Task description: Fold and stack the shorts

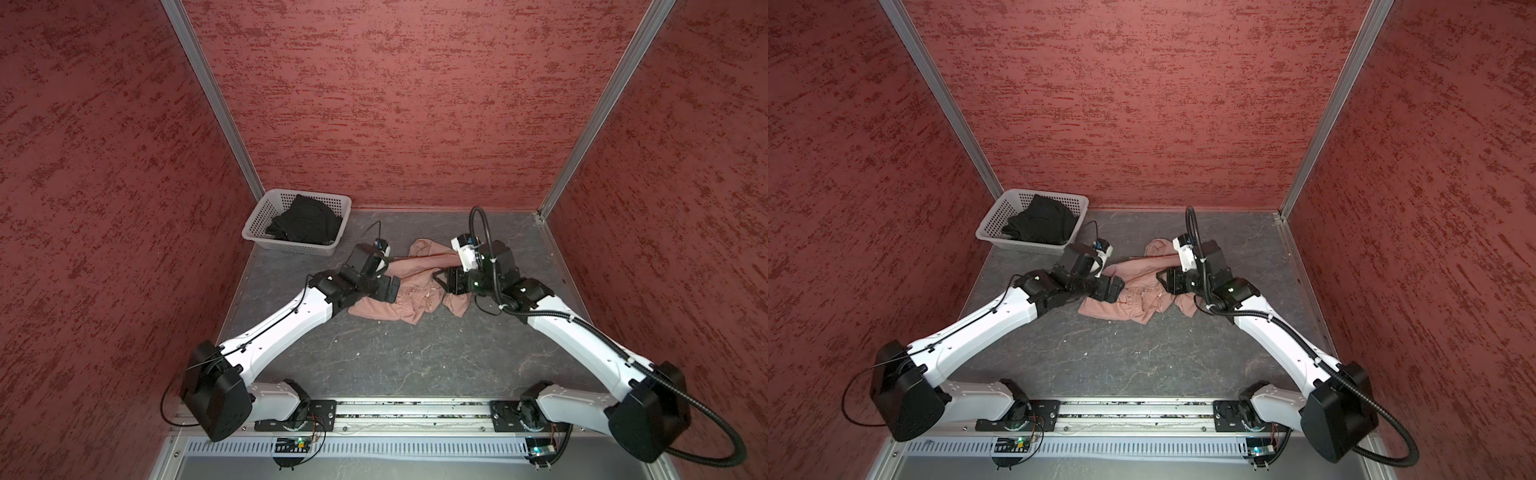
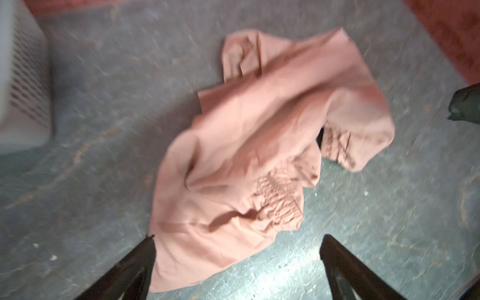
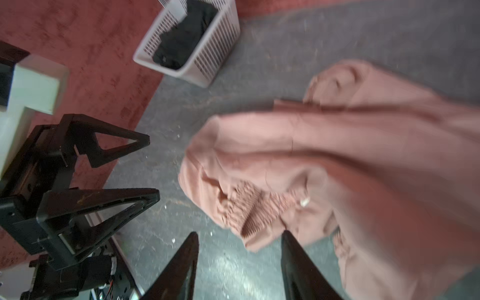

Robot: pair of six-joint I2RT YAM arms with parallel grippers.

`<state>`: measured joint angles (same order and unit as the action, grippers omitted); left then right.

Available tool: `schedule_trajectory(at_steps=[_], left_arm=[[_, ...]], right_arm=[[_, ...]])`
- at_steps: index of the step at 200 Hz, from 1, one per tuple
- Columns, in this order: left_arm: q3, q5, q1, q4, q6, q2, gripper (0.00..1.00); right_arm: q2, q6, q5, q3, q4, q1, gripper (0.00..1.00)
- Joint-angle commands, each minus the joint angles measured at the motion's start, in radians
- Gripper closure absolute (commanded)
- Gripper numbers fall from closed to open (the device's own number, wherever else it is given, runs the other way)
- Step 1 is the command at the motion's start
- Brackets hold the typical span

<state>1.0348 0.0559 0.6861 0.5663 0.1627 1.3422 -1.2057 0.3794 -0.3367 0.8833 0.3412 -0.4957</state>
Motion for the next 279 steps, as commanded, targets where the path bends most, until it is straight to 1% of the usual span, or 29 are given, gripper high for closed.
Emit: schedule_trajectory(at_steps=[1,9,24,45,66,87,110,125,136,159,176,192,208,218,235,258,279], left_arm=[[-0.053,-0.043,0.067,-0.120,-0.082,0.067,0.01],[-0.052,-0.017,0.091,-0.138,-0.112,0.103,0.01],[-0.037,-0.006,0.111,-0.157,-0.156,0.154,0.01],[-0.045,-0.036,0.121,-0.230,-0.209,0.174,0.01],[-0.055,-0.004,0.155,-0.276,-0.273,0.214,0.00],[-0.034,0.025,0.165,-0.261,-0.303,0.287,0.00],[-0.003,0.069,0.176,-0.228,-0.342,0.355,0.03],[0.016,0.108,0.174,-0.223,-0.350,0.388,0.05],[0.038,0.130,0.164,-0.209,-0.350,0.409,0.09],[0.088,0.136,0.143,-0.158,-0.351,0.441,0.18],[0.100,0.129,0.133,-0.151,-0.351,0.435,0.20],[0.105,0.114,0.125,-0.153,-0.354,0.418,0.26],[0.112,0.092,0.117,-0.143,-0.353,0.405,0.27],[0.119,0.076,0.110,-0.133,-0.351,0.400,0.27],[0.117,0.069,0.100,-0.128,-0.351,0.396,0.27],[0.122,0.070,0.093,-0.111,-0.357,0.414,0.27],[0.126,0.078,0.093,-0.112,-0.363,0.441,0.31]], right_arm=[[0.000,0.070,-0.010,-0.076,0.025,-0.003,0.49],[-0.008,0.063,0.006,-0.089,0.025,-0.002,0.49],[-0.004,0.064,0.035,-0.114,-0.003,0.001,0.49],[0.021,0.077,0.044,-0.151,-0.037,0.010,0.49],[0.032,0.082,0.054,-0.180,-0.043,0.016,0.50],[0.057,0.090,0.074,-0.203,-0.061,0.024,0.50],[0.094,0.103,0.095,-0.225,-0.085,0.034,0.51],[0.107,0.105,0.094,-0.234,-0.094,0.040,0.52],[0.108,0.104,0.088,-0.240,-0.098,0.042,0.52],[0.084,0.100,0.090,-0.252,-0.103,0.043,0.55],[0.059,0.095,0.103,-0.256,-0.117,0.044,0.59],[0.025,0.085,0.096,-0.257,-0.136,0.042,0.62],[-0.013,0.078,0.056,-0.258,-0.167,0.042,0.63],[-0.031,0.079,0.051,-0.259,-0.184,0.042,0.64],[-0.046,0.079,0.058,-0.266,-0.209,0.042,0.64],[-0.055,0.078,0.096,-0.268,-0.226,0.042,0.66],[-0.055,0.081,0.114,-0.264,-0.244,0.042,0.67]])
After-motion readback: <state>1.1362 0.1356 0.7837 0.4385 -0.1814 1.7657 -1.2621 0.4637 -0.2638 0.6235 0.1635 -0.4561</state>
